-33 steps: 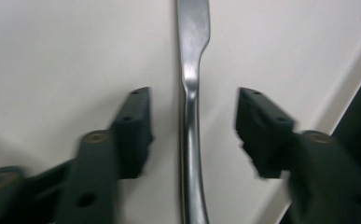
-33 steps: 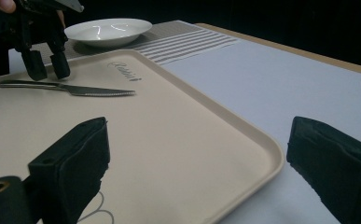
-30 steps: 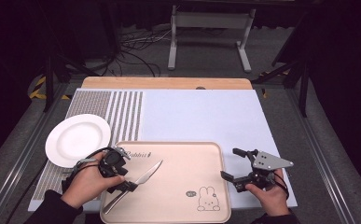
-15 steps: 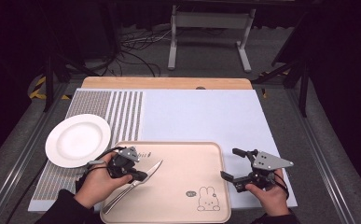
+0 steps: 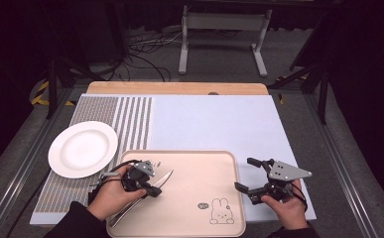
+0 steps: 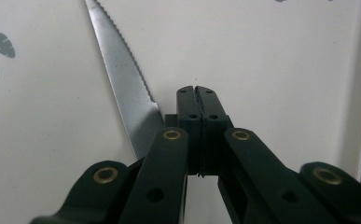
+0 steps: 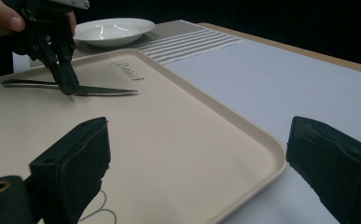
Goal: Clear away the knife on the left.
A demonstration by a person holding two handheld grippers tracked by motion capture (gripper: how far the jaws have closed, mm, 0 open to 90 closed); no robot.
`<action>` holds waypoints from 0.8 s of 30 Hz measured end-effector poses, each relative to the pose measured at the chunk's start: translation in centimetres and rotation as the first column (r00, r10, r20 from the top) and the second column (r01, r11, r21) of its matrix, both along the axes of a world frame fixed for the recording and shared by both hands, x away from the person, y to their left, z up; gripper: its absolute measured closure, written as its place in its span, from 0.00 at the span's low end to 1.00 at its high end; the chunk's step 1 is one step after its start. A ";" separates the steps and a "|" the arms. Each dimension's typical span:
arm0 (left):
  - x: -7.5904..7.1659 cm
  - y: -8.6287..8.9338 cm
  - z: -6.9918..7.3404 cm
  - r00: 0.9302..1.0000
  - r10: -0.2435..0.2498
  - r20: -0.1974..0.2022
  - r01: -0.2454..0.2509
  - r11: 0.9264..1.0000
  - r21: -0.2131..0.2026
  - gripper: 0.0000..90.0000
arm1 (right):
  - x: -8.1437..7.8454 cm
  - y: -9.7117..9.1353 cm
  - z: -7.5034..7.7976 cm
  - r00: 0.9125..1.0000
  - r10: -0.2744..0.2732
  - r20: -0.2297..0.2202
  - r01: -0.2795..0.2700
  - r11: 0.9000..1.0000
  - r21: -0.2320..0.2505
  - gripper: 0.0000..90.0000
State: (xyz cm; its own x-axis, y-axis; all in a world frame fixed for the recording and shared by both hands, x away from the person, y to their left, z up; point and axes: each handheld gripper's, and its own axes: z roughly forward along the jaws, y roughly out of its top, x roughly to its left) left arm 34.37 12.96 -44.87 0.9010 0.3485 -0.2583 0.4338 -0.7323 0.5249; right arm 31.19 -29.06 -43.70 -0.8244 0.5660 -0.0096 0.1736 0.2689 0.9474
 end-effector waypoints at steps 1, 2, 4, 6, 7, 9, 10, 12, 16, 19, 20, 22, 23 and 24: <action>0.0 0.1 -0.2 1.000 0.004 -0.001 -0.004 1.000 0.004 1.00 | 0.0 0.0 0.0 1.000 -0.001 0.000 0.001 1.000 0.001 0.08; 0.1 0.1 -0.2 1.000 0.005 -0.005 -0.005 1.000 0.007 1.00 | 0.0 0.0 0.0 1.000 -0.001 -0.001 0.001 1.000 -0.001 0.08; 0.1 0.2 -0.3 1.000 0.006 -0.006 -0.006 1.000 0.007 1.00 | 0.0 0.0 0.0 1.000 -0.001 -0.002 0.001 1.000 -0.003 0.08; 0.2 0.2 -0.3 1.000 0.008 -0.007 -0.008 1.000 0.006 1.00 | 0.0 0.0 -0.1 1.000 -0.001 -0.002 0.001 1.000 -0.005 0.08; 0.2 0.2 -0.4 1.000 0.011 -0.004 -0.011 1.000 0.008 1.00 | 0.0 0.0 -0.1 1.000 0.000 -0.002 0.000 1.000 -0.004 0.08; 0.2 0.4 -0.4 1.000 0.013 -0.006 -0.013 1.000 0.009 1.00 | 0.0 0.0 -0.1 1.000 0.001 -0.001 -0.001 1.000 -0.003 0.08; 0.3 0.4 -0.4 1.000 0.016 -0.001 -0.016 1.000 0.011 1.00 | 0.0 0.0 -0.1 1.000 0.001 -0.002 -0.001 1.000 -0.003 0.08; 0.3 0.6 -0.4 1.000 0.019 0.000 -0.019 1.000 0.012 1.00 | 0.0 0.0 -0.1 1.000 0.000 -0.002 0.000 1.000 -0.004 0.08; 0.4 0.8 -0.3 1.000 0.025 -0.002 -0.025 1.000 0.016 1.00 | 0.0 0.0 -0.1 1.000 0.001 -0.004 -0.001 1.000 -0.007 0.08; 0.5 1.0 -0.3 0.999 0.032 -0.005 -0.031 0.999 0.018 1.00 | 0.0 0.0 -0.1 1.000 0.002 -0.005 -0.002 1.000 -0.007 0.08; 0.5 1.0 -0.3 0.999 0.032 -0.005 -0.031 0.999 0.018 1.00 | 0.0 0.0 -0.1 1.000 0.002 -0.005 -0.002 1.000 -0.007 0.08; 0.5 1.2 -0.3 0.999 0.034 -0.007 -0.034 0.999 0.025 1.00 | 0.0 0.0 -0.2 1.000 0.000 -0.006 0.000 1.000 -0.009 0.08; 0.5 1.3 -0.2 0.999 0.040 -0.008 -0.039 0.999 0.028 1.00 | 0.0 0.1 -0.2 1.000 0.001 -0.006 -0.001 1.000 -0.009 0.08; 0.5 1.3 -0.2 0.999 0.040 -0.008 -0.039 0.999 0.028 1.00 | 0.0 0.1 -0.2 1.000 0.001 -0.006 -0.001 1.000 -0.009 0.08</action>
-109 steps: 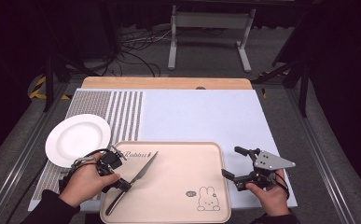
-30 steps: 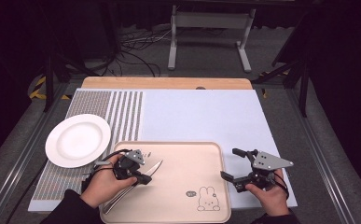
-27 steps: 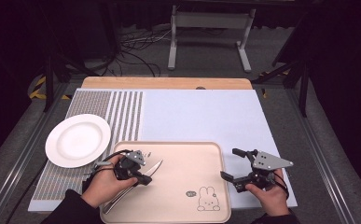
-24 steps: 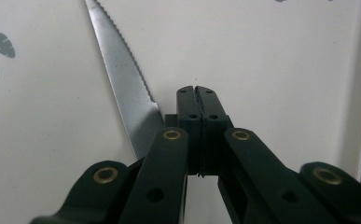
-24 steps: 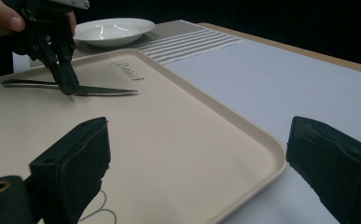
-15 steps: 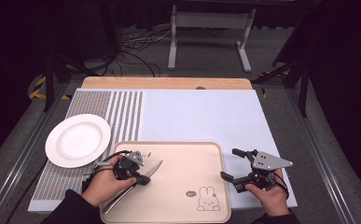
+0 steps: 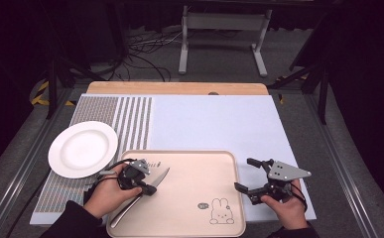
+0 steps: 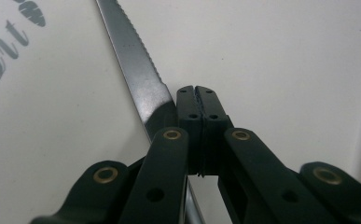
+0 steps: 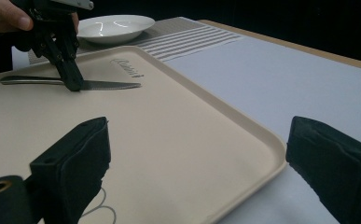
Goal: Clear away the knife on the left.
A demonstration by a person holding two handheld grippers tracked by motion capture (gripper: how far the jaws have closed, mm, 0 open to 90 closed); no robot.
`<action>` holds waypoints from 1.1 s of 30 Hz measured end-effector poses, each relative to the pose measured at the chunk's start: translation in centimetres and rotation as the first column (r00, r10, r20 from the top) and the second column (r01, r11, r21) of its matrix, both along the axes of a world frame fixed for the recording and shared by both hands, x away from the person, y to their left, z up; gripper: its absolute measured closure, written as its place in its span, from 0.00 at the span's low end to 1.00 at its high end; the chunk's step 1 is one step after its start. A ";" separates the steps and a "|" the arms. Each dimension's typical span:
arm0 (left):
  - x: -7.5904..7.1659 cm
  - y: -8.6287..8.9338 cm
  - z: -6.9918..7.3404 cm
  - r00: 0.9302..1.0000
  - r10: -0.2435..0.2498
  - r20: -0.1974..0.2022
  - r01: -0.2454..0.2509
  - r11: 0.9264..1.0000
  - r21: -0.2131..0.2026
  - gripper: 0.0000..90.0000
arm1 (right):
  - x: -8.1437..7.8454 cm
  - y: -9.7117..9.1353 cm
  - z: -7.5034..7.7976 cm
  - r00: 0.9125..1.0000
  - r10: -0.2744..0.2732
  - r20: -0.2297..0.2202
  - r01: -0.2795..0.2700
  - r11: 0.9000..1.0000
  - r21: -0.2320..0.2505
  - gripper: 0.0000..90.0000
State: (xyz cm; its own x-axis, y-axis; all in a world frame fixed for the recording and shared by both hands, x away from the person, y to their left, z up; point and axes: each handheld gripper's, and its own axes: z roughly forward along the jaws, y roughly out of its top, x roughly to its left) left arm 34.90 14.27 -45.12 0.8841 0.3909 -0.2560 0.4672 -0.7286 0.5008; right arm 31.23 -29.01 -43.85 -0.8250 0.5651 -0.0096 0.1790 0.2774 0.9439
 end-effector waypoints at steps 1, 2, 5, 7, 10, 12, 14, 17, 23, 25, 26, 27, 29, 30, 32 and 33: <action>0.1 0.1 0.0 1.000 0.001 0.001 -0.001 1.000 0.000 1.00 | 0.0 0.0 0.0 1.000 0.001 0.001 -0.001 1.000 -0.002 0.08; 0.1 0.2 0.0 1.000 0.004 0.004 -0.004 1.000 0.003 1.00 | 0.0 0.0 0.0 1.000 0.001 0.001 -0.001 1.000 -0.003 0.08; 0.2 0.7 0.0 1.000 0.020 0.001 -0.020 1.000 0.005 1.00 | 0.0 0.0 0.0 1.000 0.000 0.000 0.000 1.000 -0.002 0.08; 0.2 1.0 0.1 1.000 0.023 0.004 -0.023 1.000 0.010 1.00 | 0.0 0.0 0.0 1.000 0.001 0.000 -0.001 1.000 -0.003 0.08; 0.2 1.4 0.1 0.999 0.036 -0.001 -0.036 0.999 0.012 1.00 | 0.0 0.0 0.0 1.000 0.000 -0.001 0.000 1.000 -0.004 0.08; 0.3 1.5 0.1 0.999 0.038 0.002 -0.038 0.999 0.011 1.00 | 0.0 0.0 0.0 1.000 0.000 -0.001 0.000 1.000 -0.004 0.08; 0.3 1.7 0.1 0.999 0.046 0.000 -0.046 0.999 0.014 1.00 | 0.0 0.0 0.0 1.000 0.001 0.000 -0.001 1.000 -0.004 0.08; 0.3 2.2 0.1 0.999 0.053 -0.002 -0.053 0.998 0.018 1.00 | 0.0 0.1 0.0 1.000 0.001 0.000 -0.001 1.000 -0.003 0.08; 0.2 2.9 0.1 0.998 0.065 -0.006 -0.065 0.998 0.020 1.00 | 0.0 0.1 0.0 1.000 0.002 -0.001 -0.002 1.000 -0.003 0.08; 0.2 3.2 0.1 0.998 0.066 -0.004 -0.066 0.998 0.022 1.00 | 0.0 0.1 0.0 1.000 0.002 -0.002 -0.002 1.000 -0.003 0.08; 0.1 3.3 0.1 0.997 0.073 -0.010 -0.073 0.997 0.023 1.00 | 0.0 0.1 -0.1 1.000 0.002 -0.002 -0.002 1.000 -0.004 0.08; 0.1 3.4 0.1 0.997 0.075 -0.008 -0.075 0.997 0.024 1.00 | 0.0 0.1 -0.1 1.000 0.003 -0.003 -0.003 1.000 -0.004 0.08; 0.1 3.7 0.1 0.997 0.077 -0.012 -0.077 0.997 0.024 1.00 | 0.0 0.2 -0.1 1.000 0.004 -0.005 -0.004 1.000 -0.003 0.08; 0.1 3.7 0.1 0.997 0.080 -0.013 -0.080 0.996 0.025 1.00 | 0.0 0.2 -0.1 1.000 0.005 -0.006 -0.005 1.000 -0.003 0.08; 0.0 3.9 0.1 0.996 0.086 -0.017 -0.086 0.996 0.030 1.00 | 0.1 0.2 -0.1 1.000 0.004 -0.007 -0.004 1.000 -0.005 0.08; 0.1 4.0 0.2 0.996 0.084 -0.015 -0.084 0.996 0.034 1.00 | 0.1 0.2 -0.1 1.000 0.005 -0.007 -0.005 1.000 -0.004 0.08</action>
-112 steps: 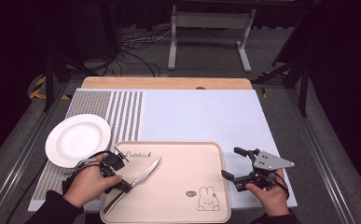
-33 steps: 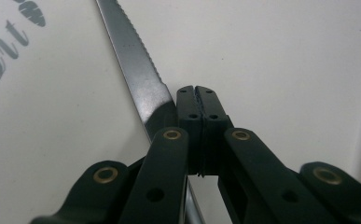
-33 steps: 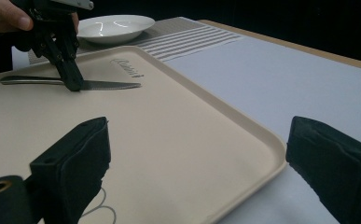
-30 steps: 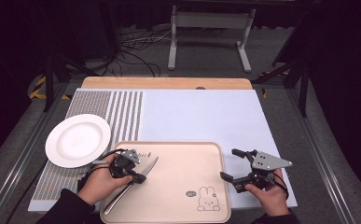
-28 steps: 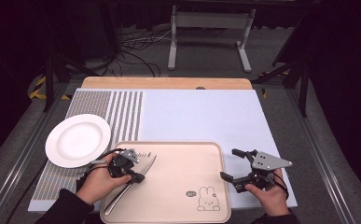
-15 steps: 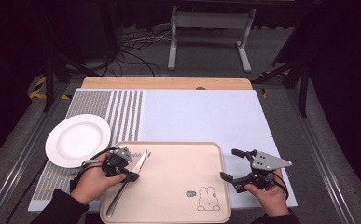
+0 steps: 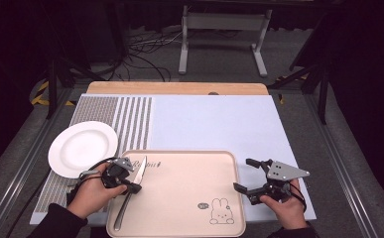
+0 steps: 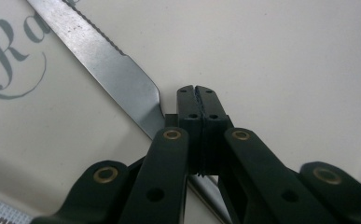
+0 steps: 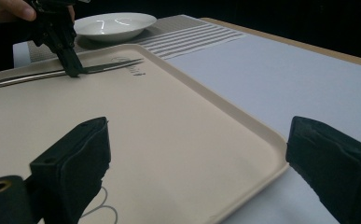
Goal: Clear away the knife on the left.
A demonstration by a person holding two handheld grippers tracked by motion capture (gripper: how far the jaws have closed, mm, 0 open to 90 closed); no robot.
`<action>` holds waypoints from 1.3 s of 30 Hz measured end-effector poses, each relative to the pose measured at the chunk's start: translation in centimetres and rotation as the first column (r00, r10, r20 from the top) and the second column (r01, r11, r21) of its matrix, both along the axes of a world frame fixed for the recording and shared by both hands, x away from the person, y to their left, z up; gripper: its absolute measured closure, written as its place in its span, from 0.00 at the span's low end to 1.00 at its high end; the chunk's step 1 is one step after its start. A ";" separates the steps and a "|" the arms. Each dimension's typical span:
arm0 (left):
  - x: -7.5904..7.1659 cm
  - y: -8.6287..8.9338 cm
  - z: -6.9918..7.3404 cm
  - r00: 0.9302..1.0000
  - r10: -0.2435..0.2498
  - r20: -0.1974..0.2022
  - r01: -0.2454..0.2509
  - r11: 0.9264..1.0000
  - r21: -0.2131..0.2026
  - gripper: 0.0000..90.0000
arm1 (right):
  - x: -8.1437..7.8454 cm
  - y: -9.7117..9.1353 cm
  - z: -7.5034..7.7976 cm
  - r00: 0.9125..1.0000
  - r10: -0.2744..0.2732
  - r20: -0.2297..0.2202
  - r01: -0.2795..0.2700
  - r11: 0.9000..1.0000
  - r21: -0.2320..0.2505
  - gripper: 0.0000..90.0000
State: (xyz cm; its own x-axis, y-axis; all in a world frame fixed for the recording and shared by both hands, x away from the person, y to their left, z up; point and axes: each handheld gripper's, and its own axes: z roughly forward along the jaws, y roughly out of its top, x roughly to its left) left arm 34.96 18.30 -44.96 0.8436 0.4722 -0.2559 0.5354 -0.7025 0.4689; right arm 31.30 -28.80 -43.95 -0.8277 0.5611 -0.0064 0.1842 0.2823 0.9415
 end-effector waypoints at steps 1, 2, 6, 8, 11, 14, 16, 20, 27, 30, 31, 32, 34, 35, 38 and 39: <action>0.0 0.1 0.0 1.000 0.008 -0.003 -0.008 1.000 0.001 1.00 | 0.0 0.0 0.0 1.000 0.000 0.000 0.000 1.000 0.000 0.08; 0.0 0.2 0.0 1.000 0.009 -0.002 -0.009 1.000 0.003 1.00 | 0.0 0.0 0.0 1.000 0.001 0.000 -0.001 1.000 0.000 0.08; 0.0 0.7 0.0 1.000 0.016 0.001 -0.016 1.000 0.006 1.00 | 0.0 0.1 0.0 1.000 0.001 -0.002 -0.001 1.000 -0.002 0.08; -0.1 0.9 0.0 1.000 0.026 -0.008 -0.026 1.000 0.005 1.00 | 0.0 0.1 0.0 1.000 0.002 -0.001 -0.002 1.000 -0.001 0.08; -0.1 1.1 0.1 1.000 0.024 -0.003 -0.024 1.000 0.010 1.00 | 0.0 0.1 0.0 1.000 0.002 0.000 -0.002 1.000 -0.004 0.08; -0.1 1.4 0.0 1.000 0.029 -0.008 -0.029 1.000 0.011 1.00 | 0.0 0.1 0.0 1.000 0.002 0.000 -0.002 1.000 -0.004 0.08; -0.1 1.4 0.0 0.999 0.032 -0.009 -0.032 0.999 0.009 1.00 | 0.0 0.1 -0.1 1.000 0.002 0.000 -0.002 1.000 -0.005 0.08; -0.2 1.6 0.0 1.000 0.031 -0.002 -0.031 0.999 0.011 1.00 | 0.0 0.1 -0.1 1.000 0.003 -0.001 -0.003 1.000 -0.005 0.08; -0.2 2.0 0.0 0.999 0.039 -0.009 -0.039 0.999 0.001 1.00 | 0.0 0.1 -0.1 1.000 0.004 -0.002 -0.004 1.000 -0.006 0.08; -0.2 2.1 0.0 0.999 0.037 -0.009 -0.037 0.999 0.003 1.00 | 0.0 0.2 -0.1 1.000 0.005 -0.005 -0.005 1.000 -0.008 0.08; -0.2 2.2 0.0 0.999 0.036 -0.005 -0.036 0.999 0.002 1.00 | 0.0 0.2 -0.1 1.000 0.005 -0.005 -0.005 1.000 -0.009 0.08; -0.3 2.2 0.0 0.999 0.039 -0.006 -0.039 0.999 0.000 1.00 | 0.0 0.2 -0.1 1.000 0.005 -0.005 -0.005 1.000 -0.009 0.08; -0.3 2.3 0.0 0.999 0.040 -0.007 -0.040 0.999 0.002 1.00 | 0.0 0.2 -0.1 1.000 0.005 -0.006 -0.006 1.000 -0.010 0.08; -0.4 2.3 -0.1 0.999 0.047 -0.015 -0.047 0.999 -0.001 1.00 | 0.0 0.2 -0.1 1.000 0.006 -0.006 -0.006 1.000 -0.009 0.08; -0.3 2.4 -0.1 0.999 0.046 -0.011 -0.046 0.999 -0.004 1.00 | 0.0 0.2 -0.1 1.000 0.007 -0.006 -0.007 1.000 -0.011 0.08; -0.3 2.4 -0.1 0.999 0.046 -0.011 -0.046 0.999 -0.004 1.00 | 0.0 0.2 -0.1 1.000 0.007 -0.006 -0.007 1.000 -0.011 0.08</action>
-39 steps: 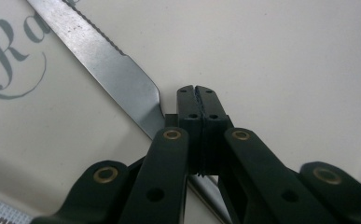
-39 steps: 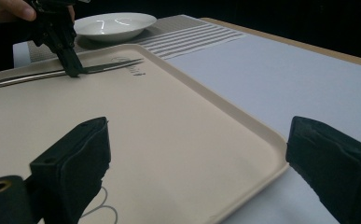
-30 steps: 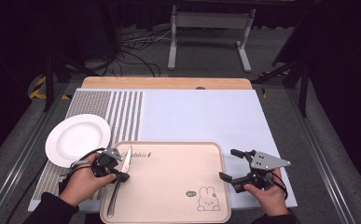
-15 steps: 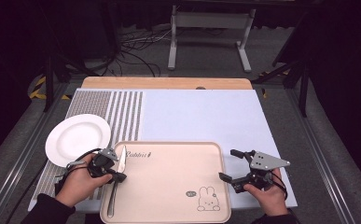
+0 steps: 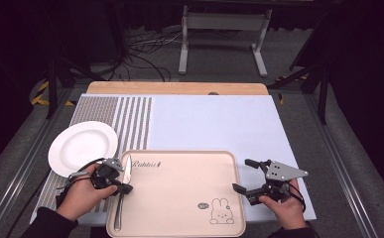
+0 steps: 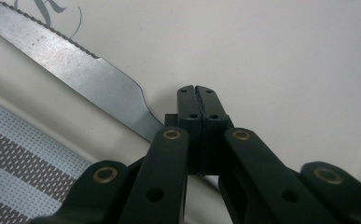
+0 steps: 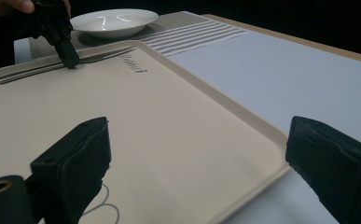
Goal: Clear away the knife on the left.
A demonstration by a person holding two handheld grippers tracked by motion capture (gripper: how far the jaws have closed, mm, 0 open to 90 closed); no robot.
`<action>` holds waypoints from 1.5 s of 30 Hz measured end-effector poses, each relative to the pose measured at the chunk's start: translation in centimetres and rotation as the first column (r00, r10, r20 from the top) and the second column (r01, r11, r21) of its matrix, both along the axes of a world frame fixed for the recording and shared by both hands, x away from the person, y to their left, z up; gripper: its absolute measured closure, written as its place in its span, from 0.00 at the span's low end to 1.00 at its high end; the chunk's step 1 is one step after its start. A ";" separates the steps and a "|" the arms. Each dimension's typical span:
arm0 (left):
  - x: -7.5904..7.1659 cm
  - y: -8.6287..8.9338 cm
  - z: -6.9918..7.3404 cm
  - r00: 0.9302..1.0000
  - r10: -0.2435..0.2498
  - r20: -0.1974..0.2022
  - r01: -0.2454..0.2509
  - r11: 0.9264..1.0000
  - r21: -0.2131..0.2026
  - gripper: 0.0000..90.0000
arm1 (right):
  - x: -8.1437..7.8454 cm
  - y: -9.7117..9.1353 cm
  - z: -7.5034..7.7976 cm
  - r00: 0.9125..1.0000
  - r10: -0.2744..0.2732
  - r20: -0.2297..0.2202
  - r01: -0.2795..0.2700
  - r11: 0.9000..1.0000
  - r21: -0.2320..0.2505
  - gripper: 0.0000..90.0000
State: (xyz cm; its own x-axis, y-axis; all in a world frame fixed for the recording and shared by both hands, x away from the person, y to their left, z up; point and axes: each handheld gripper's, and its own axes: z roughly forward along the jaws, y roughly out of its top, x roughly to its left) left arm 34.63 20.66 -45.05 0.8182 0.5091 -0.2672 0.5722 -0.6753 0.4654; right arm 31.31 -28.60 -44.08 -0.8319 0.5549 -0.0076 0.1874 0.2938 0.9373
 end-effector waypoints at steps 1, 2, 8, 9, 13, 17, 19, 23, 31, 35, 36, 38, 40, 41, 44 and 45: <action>0.0 0.0 0.0 1.000 0.000 0.001 0.000 1.000 0.001 1.00 | 0.0 0.0 0.0 1.000 -0.001 0.000 0.001 1.000 -0.001 0.08; 0.0 0.0 0.0 1.000 0.000 0.001 0.000 1.000 0.001 1.00 | 0.0 0.0 0.0 1.000 -0.001 0.000 0.001 1.000 -0.001 0.08; -0.1 -0.1 0.3 1.000 -0.008 0.014 0.008 1.000 0.000 0.96 | 0.0 0.0 0.0 1.000 0.000 0.000 0.000 1.000 -0.001 0.08; -0.2 -0.1 0.4 1.000 -0.003 0.013 0.003 1.000 0.000 0.94 | 0.0 0.0 0.0 1.000 0.000 0.000 0.000 1.000 -0.001 0.08; -0.3 -0.3 1.1 0.999 0.000 0.034 0.001 1.000 -0.014 0.77 | 0.0 0.0 0.0 1.000 0.001 -0.001 -0.001 1.000 -0.002 0.08; -0.5 -0.5 1.9 0.998 0.014 0.065 -0.012 0.999 -0.030 0.56 | 0.0 0.0 0.0 1.000 0.002 0.000 -0.002 1.000 -0.002 0.08; -0.6 -0.5 2.0 0.997 0.021 0.074 -0.019 0.999 -0.031 0.43 | 0.0 0.0 0.0 1.000 0.001 0.000 -0.001 1.000 -0.003 0.08; -0.6 -0.3 2.4 0.989 0.024 0.143 -0.016 0.998 -0.055 0.27 | 0.0 0.0 0.0 1.000 0.003 0.000 -0.003 1.000 0.002 0.08; -0.7 0.3 3.2 0.975 0.017 0.223 0.009 0.993 -0.114 0.13 | 0.0 0.0 -0.1 1.000 0.000 -0.002 0.000 1.000 0.002 0.08; -0.9 0.7 3.6 0.972 0.007 0.234 0.027 0.990 -0.142 0.06 | -0.1 0.0 -0.1 1.000 0.001 0.000 -0.001 1.000 0.003 0.08; -1.2 1.1 3.9 0.968 0.011 0.252 0.030 0.987 -0.159 0.07 | -0.1 0.0 -0.1 1.000 0.000 -0.001 0.000 1.000 0.005 0.08; -1.3 1.3 4.0 0.964 0.015 0.266 0.029 0.987 -0.161 0.07 | -0.1 0.0 -0.1 1.000 -0.003 0.000 0.003 1.000 0.005 0.08; -1.4 1.7 4.1 0.958 0.026 0.284 0.025 0.984 -0.175 0.07 | -0.1 0.0 0.0 1.000 -0.004 0.001 0.004 1.000 0.007 0.08; -1.6 2.3 4.3 0.950 0.032 0.312 0.033 0.979 -0.201 0.06 | -0.1 0.0 0.0 1.000 -0.005 0.001 0.005 1.000 0.007 0.08; -2.0 3.2 4.5 0.937 0.051 0.347 0.035 0.971 -0.238 0.06 | -0.1 0.0 0.0 1.000 -0.007 0.002 0.007 1.000 0.009 0.08; -2.0 3.4 4.5 0.934 0.055 0.354 0.036 0.969 -0.245 0.06 | -0.1 0.0 0.0 1.000 -0.008 0.003 0.008 1.000 0.010 0.08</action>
State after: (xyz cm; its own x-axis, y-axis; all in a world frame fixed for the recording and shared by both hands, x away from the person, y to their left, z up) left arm 32.59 24.06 -40.56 0.8774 0.4736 -0.0767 0.3443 -0.5104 0.7880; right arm 31.21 -28.64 -44.10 -0.8276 0.5612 -0.0045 0.1866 0.2828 0.9408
